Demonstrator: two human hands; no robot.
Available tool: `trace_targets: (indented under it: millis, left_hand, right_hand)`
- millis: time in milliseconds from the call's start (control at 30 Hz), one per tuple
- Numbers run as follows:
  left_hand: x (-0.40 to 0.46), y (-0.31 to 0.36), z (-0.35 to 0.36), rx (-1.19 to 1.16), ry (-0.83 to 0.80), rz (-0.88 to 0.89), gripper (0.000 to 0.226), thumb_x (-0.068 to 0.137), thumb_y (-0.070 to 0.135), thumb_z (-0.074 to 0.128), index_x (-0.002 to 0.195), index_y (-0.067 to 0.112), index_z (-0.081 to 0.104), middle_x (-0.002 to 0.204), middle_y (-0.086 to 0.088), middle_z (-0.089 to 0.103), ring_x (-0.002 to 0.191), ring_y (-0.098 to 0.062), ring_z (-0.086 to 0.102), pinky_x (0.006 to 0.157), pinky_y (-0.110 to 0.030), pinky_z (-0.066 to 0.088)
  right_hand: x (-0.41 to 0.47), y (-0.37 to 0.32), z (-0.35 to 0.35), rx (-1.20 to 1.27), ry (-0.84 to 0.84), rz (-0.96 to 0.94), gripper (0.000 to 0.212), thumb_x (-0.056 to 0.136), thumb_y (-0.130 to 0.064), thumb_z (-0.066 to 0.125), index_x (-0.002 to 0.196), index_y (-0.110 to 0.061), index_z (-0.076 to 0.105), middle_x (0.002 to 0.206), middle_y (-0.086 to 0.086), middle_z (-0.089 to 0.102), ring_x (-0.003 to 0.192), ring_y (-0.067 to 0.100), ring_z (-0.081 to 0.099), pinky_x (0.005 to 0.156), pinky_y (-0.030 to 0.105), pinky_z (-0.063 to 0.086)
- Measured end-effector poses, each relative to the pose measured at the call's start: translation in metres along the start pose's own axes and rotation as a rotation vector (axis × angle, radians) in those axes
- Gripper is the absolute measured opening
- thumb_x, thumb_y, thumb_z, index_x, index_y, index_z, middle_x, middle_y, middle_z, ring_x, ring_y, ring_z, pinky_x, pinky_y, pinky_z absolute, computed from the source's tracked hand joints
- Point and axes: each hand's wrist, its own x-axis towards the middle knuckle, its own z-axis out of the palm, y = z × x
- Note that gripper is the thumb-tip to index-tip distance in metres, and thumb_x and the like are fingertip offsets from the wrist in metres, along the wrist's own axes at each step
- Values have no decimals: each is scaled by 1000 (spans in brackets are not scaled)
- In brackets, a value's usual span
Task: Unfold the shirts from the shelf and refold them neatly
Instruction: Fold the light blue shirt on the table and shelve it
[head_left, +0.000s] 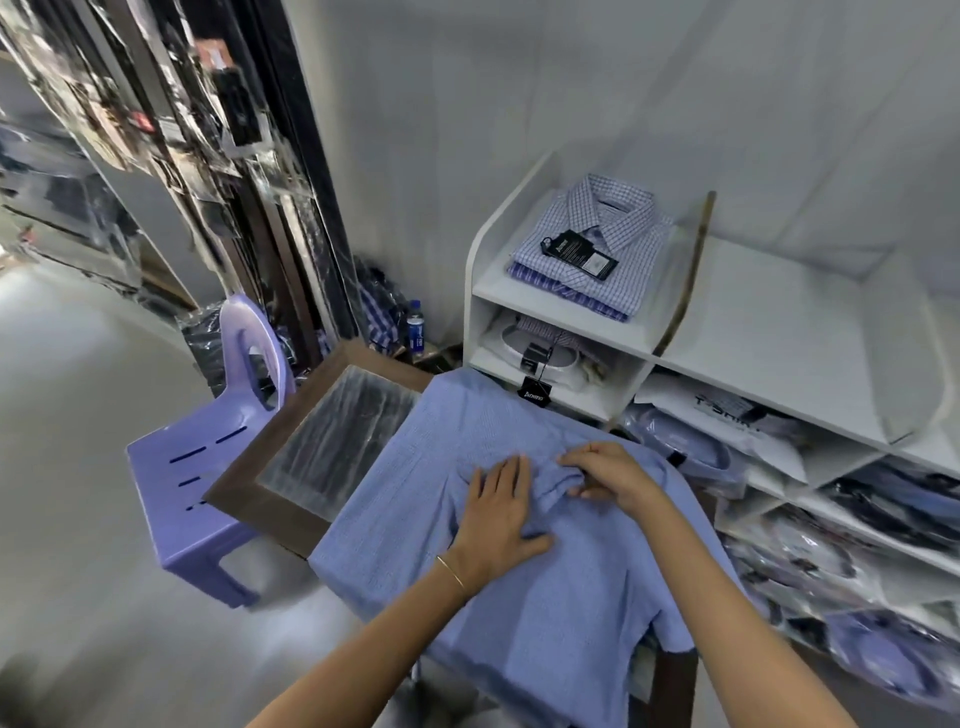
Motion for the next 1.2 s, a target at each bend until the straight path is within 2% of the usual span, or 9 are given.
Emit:
trace_targets:
  millis: [100, 200, 267, 367, 533, 667, 867, 967, 1200]
  left_hand:
    - [10, 11, -16, -320, -8, -155, 96, 82, 65, 28, 149, -3, 18, 150, -17, 35, 130, -32, 43, 108, -46, 36]
    - [20, 9, -47, -767, 226, -417, 35, 100, 26, 40, 112, -3, 56, 82, -7, 58, 69, -17, 52, 61, -14, 40]
    - [29, -14, -66, -1088, 292, -644, 27, 100, 13, 38, 76, 13, 50, 68, 1, 47, 60, -12, 42, 58, -13, 37]
    - [30, -71, -77, -1503, 228, -884, 24, 101, 25, 41, 80, 20, 52, 81, 1, 56, 71, -15, 54, 71, -31, 49]
    - [3, -116, -63, -1416, 117, -951, 33, 96, 27, 57, 68, 11, 49, 61, -7, 40, 44, -12, 44, 41, -24, 38]
    - [-16, -100, -59, -1296, 264, -966, 42, 86, 34, 70, 109, 9, 45, 86, -6, 54, 74, -19, 55, 64, -34, 46]
    - [-39, -82, -50, -1493, 36, -997, 50, 80, 34, 74, 50, 14, 39, 48, -8, 34, 39, -17, 34, 43, -24, 35]
    - [-44, -78, -51, -1512, -27, -911, 33, 86, 26, 70, 67, 9, 49, 55, -7, 37, 37, -12, 33, 39, -19, 31]
    - [-47, -79, -52, -1483, -181, -711, 27, 95, 27, 57, 75, 9, 59, 49, 1, 50, 38, -5, 39, 39, -16, 29]
  right_hand:
    - [-6, -26, 8, 76, -44, -68, 19, 86, -21, 69, 79, -7, 58, 67, 10, 60, 48, 10, 59, 44, 18, 48]
    - [-10, -53, 22, 120, -173, -147, 19, 90, -30, 65, 86, -12, 66, 78, 9, 71, 58, 12, 63, 50, 19, 50]
    - [-8, -64, 28, 201, -167, -200, 22, 92, -32, 61, 91, -11, 68, 82, 11, 73, 60, 12, 64, 51, 19, 51]
    - [5, -64, 30, 150, -14, -188, 26, 96, -28, 56, 97, -5, 67, 82, 12, 71, 60, 15, 61, 52, 22, 49]
    - [25, -44, 38, -40, 80, -99, 17, 95, -18, 57, 97, -2, 62, 75, 9, 68, 59, 17, 59, 55, 28, 51]
    - [40, -42, 44, -118, 102, -107, 12, 96, -7, 51, 97, -17, 58, 74, 9, 66, 58, 18, 59, 54, 31, 50]
    - [58, -54, 50, -204, 95, 14, 26, 91, -24, 65, 77, -2, 60, 62, 11, 64, 38, 12, 57, 40, 22, 46]
    - [60, -59, 57, -262, -31, 91, 33, 85, -34, 71, 78, -3, 66, 63, 11, 67, 41, 12, 59, 39, 19, 45]
    - [61, -61, 59, -149, -3, -3, 20, 87, -17, 68, 71, -9, 61, 56, 2, 65, 39, 7, 57, 37, 16, 39]
